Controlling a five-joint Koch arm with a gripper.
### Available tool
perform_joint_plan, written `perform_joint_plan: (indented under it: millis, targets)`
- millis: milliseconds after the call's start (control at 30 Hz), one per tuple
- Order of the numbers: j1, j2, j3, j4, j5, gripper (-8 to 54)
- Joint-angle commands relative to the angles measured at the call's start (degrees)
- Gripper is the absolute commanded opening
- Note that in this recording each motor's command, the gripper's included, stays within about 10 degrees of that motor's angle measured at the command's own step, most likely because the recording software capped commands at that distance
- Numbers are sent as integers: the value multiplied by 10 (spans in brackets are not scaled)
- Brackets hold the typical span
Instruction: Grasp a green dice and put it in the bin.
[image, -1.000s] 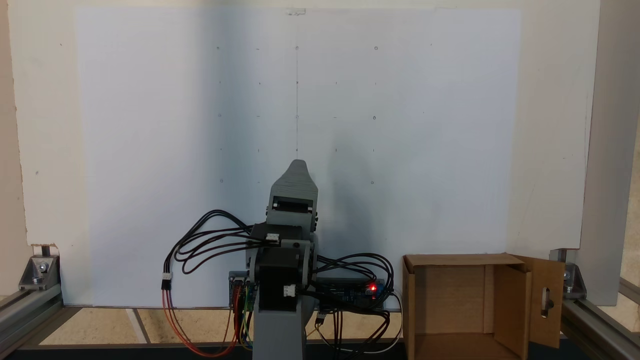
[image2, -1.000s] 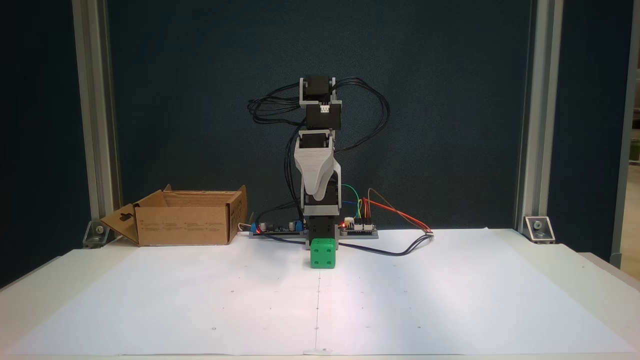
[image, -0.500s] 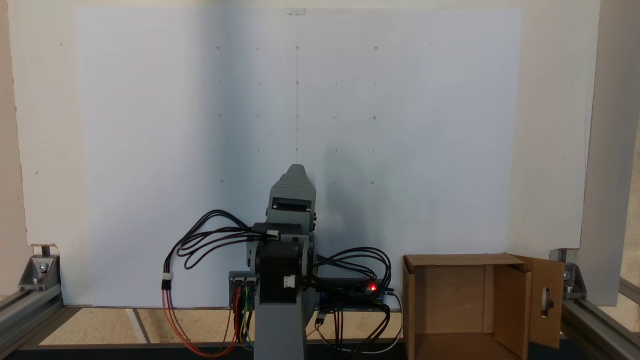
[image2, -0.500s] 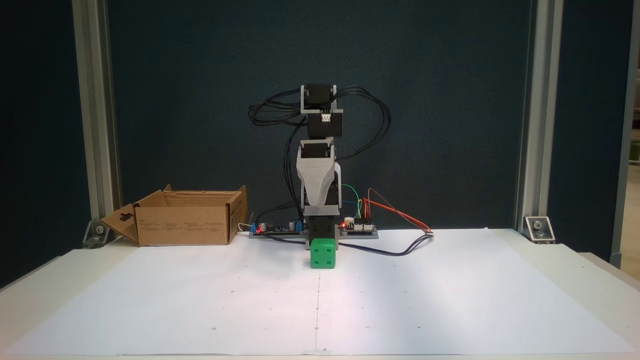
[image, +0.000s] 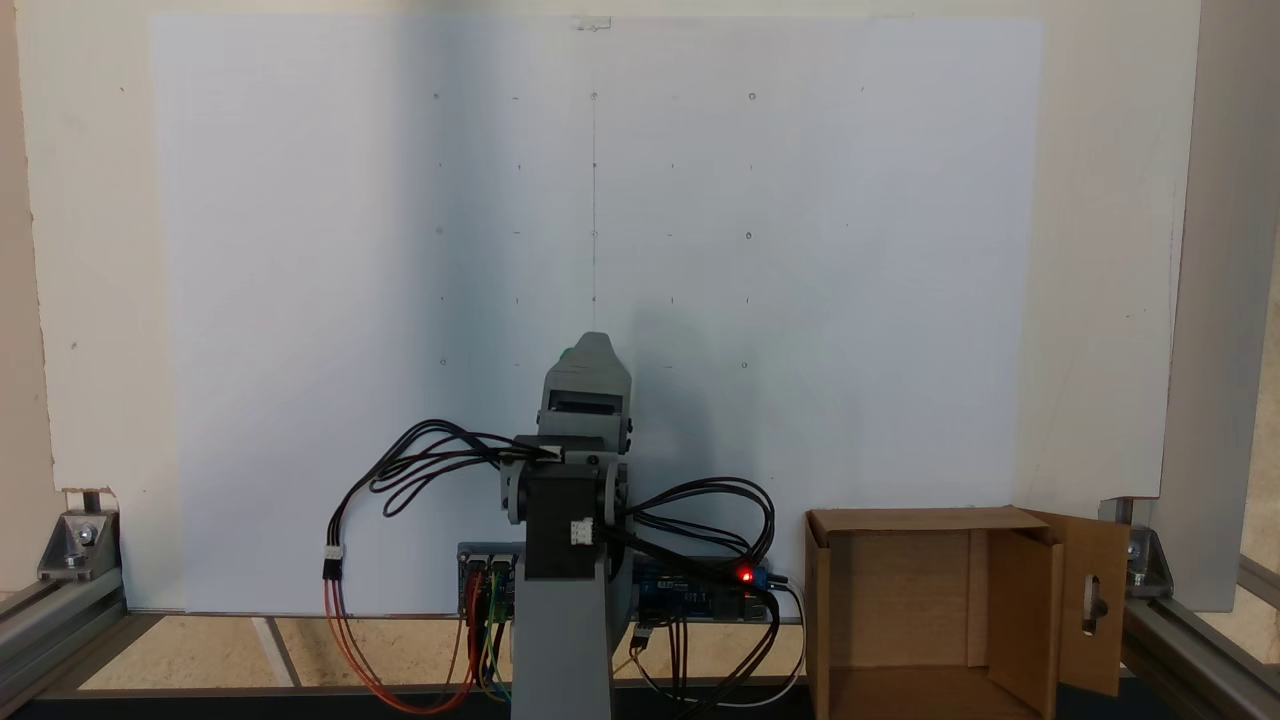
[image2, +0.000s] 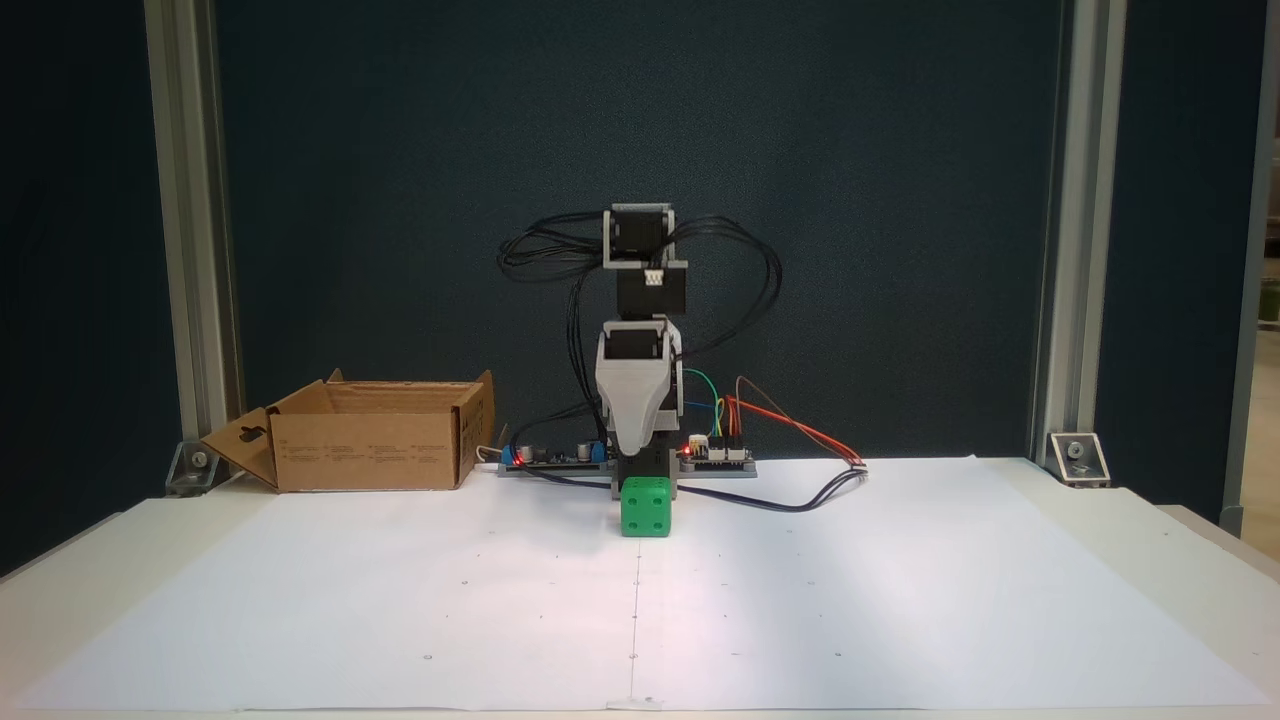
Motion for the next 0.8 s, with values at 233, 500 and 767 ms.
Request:
perform_joint_plan:
  millis: [233,500,767]
  targets:
    - [-12,56,16,-25,21,464]
    - [-33,56,37,-48,21,464]
    - [-33,54,39,-55,21,460]
